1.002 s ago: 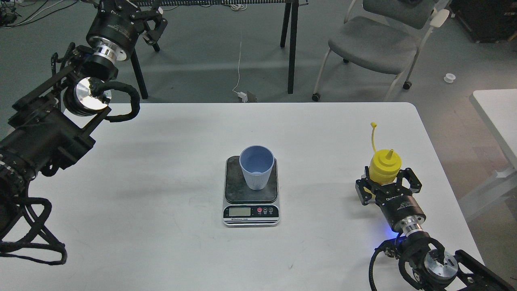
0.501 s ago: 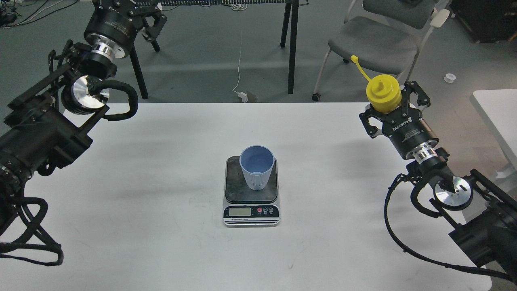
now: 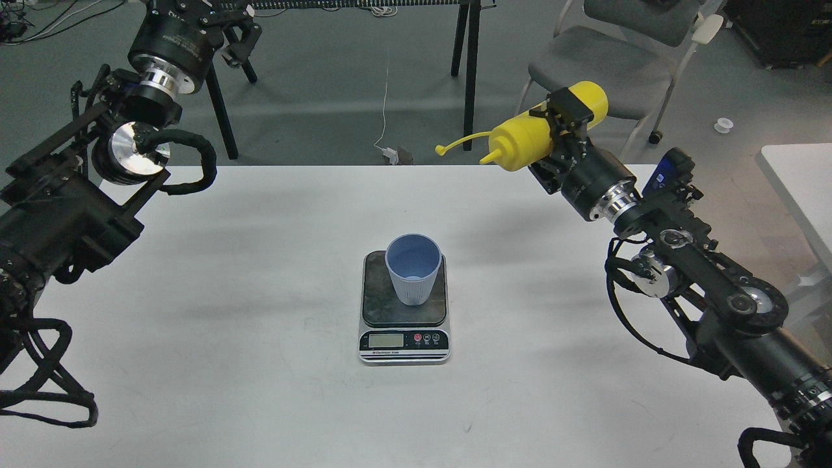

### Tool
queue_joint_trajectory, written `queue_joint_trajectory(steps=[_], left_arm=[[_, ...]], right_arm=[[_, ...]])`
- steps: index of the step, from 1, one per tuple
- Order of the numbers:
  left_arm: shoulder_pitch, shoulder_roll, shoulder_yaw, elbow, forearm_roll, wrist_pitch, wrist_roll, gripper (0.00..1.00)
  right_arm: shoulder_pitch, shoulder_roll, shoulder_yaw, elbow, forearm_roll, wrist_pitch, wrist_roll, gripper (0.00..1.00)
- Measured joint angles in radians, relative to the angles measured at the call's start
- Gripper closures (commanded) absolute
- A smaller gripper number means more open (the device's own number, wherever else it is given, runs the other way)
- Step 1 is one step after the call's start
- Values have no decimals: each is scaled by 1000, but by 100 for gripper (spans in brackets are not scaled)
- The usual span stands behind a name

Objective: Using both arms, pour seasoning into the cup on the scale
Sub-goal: 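Lift the yellow bottle and tilt its nozzle over the cup, then hold the bottle inverted above the cup to pour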

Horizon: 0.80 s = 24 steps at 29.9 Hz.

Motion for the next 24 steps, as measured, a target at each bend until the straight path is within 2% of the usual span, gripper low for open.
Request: queue_joint_trajectory(steps=[11,16,24], left_arm=[[0,-1,-1,0,0,-1,0,1],[2,1,-1,-1,0,0,0,1],[2,1,-1,-2,0,2,0,1]], right_arm=[[138,106,-341,-49,-361,-200,6,66],[182,128,-381,-73,-510,-218,9,66],[255,87,-474,-86,-647,-220,11,66]])
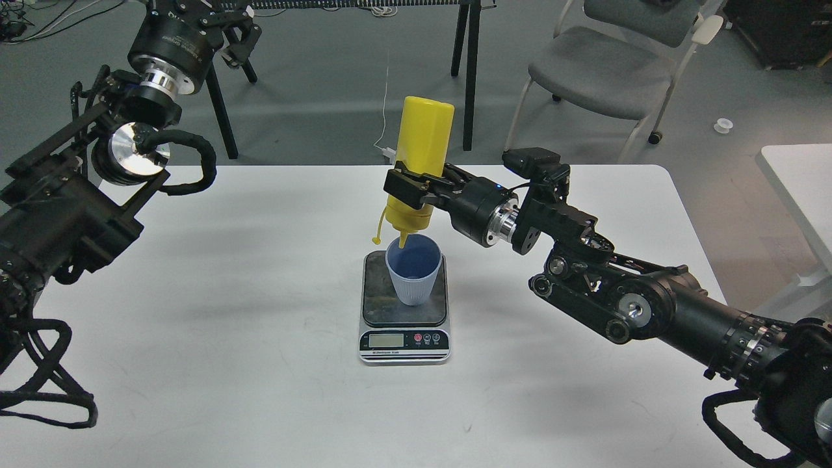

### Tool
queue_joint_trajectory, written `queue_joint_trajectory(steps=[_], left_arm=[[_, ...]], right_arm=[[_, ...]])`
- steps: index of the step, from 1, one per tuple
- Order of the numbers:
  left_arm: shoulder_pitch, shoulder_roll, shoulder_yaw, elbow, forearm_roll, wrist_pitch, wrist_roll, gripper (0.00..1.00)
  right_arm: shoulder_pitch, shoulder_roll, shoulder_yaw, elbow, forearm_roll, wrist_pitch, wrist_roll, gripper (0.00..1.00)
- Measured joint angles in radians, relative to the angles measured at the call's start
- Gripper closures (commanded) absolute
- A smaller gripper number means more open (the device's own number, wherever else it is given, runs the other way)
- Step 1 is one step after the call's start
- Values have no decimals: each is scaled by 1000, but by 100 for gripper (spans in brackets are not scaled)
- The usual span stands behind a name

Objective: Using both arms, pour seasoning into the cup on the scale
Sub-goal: 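Hold the bottle inverted above the cup to pour, then tilt the bottle upright and carry it back toward its spot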

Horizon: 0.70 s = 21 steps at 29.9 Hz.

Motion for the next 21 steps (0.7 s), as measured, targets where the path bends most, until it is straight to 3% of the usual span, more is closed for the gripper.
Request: queue_joint_trajectory(steps=[15,21], left_arm=[[0,-2,-18,-1,0,1,0,1],[0,-6,-18,-1,0,1,0,1]], right_arm=[[36,-3,-30,-28,-62,-1,3,65],[31,-49,-21,-17,68,3,8,65]])
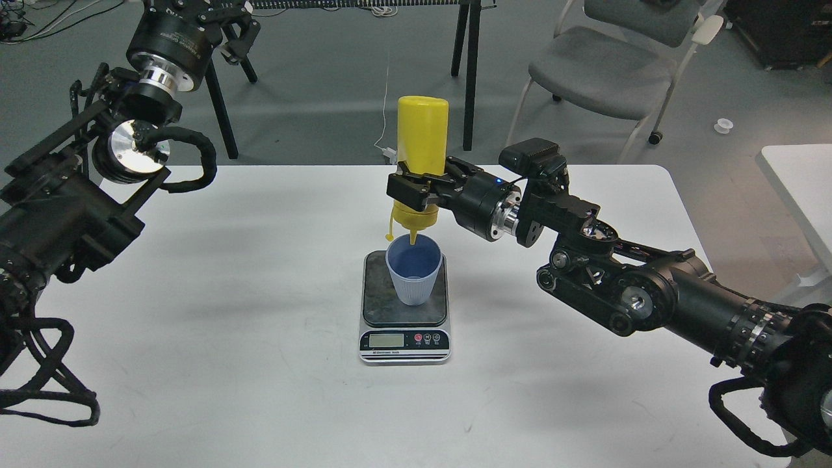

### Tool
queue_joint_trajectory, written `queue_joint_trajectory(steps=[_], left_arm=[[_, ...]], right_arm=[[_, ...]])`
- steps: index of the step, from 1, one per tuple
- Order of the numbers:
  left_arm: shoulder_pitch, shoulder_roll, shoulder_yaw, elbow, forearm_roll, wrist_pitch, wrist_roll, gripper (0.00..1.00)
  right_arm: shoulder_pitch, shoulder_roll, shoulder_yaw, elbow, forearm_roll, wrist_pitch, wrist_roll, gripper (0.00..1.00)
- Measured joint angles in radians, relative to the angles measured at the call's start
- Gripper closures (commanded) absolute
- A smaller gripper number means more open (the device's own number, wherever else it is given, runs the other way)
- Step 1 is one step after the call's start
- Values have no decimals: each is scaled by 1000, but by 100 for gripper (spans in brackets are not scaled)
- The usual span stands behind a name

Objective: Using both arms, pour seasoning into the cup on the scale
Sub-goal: 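Tilt the bottle upright and carry it back toward its spot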

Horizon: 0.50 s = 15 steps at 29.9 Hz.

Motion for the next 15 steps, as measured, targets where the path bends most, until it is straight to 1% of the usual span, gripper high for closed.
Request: queue_joint_trajectory(steps=[3,10,12,15], left_arm=[[0,0,0,0,0,-1,1,1],[0,0,1,0,2,-1,1,1],[0,-1,2,0,2,-1,1,1],[0,-1,2,0,1,-1,1,1]], right_arm=[[0,-34,4,19,173,7,0,65],[-12,-142,11,95,674,20,-1,65],[-30,-185,21,127,805,41,0,65],[-82,-244,85,171,1011,109,6,65]])
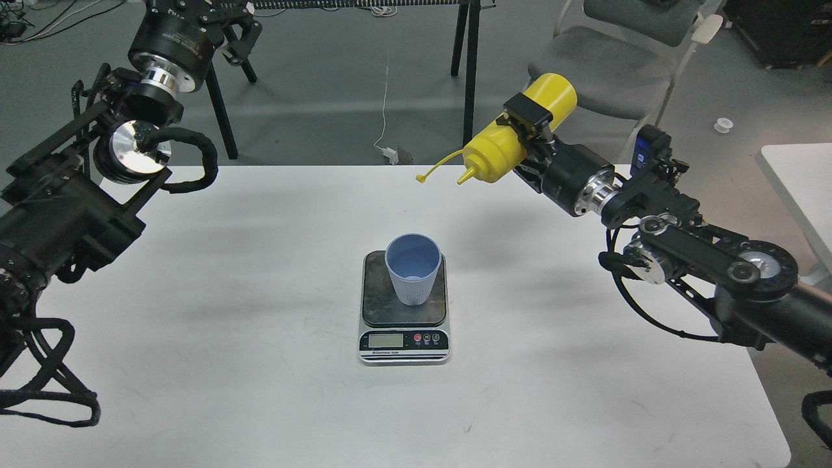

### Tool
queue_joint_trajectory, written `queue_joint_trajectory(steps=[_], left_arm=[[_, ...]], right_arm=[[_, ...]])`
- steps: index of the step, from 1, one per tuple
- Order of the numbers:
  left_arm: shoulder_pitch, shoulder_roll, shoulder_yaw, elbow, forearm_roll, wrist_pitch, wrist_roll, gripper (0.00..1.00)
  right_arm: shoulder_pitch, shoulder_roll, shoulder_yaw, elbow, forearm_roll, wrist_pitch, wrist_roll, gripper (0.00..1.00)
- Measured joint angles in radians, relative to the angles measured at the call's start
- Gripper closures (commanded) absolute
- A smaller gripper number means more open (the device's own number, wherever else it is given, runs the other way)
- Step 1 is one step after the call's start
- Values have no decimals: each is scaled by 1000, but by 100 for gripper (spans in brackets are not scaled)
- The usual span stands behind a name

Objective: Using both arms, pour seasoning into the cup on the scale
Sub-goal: 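Tilt the bottle upright and carry it back toward its spot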

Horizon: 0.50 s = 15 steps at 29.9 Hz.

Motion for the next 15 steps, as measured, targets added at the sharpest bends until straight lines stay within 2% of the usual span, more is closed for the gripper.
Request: queue_joint_trajectory(steps=[8,11,15], left_arm=[[-1,-6,0,0,0,6,0,1],[-2,-7,0,0,0,14,0,1],[-4,-9,2,0,1,18,1,1]], right_arm=[[-254,-35,240,12,433,285,-20,63],[-325,-32,266,10,597,382,-28,63],[-390,-26,271,8,823,479,-70,63]])
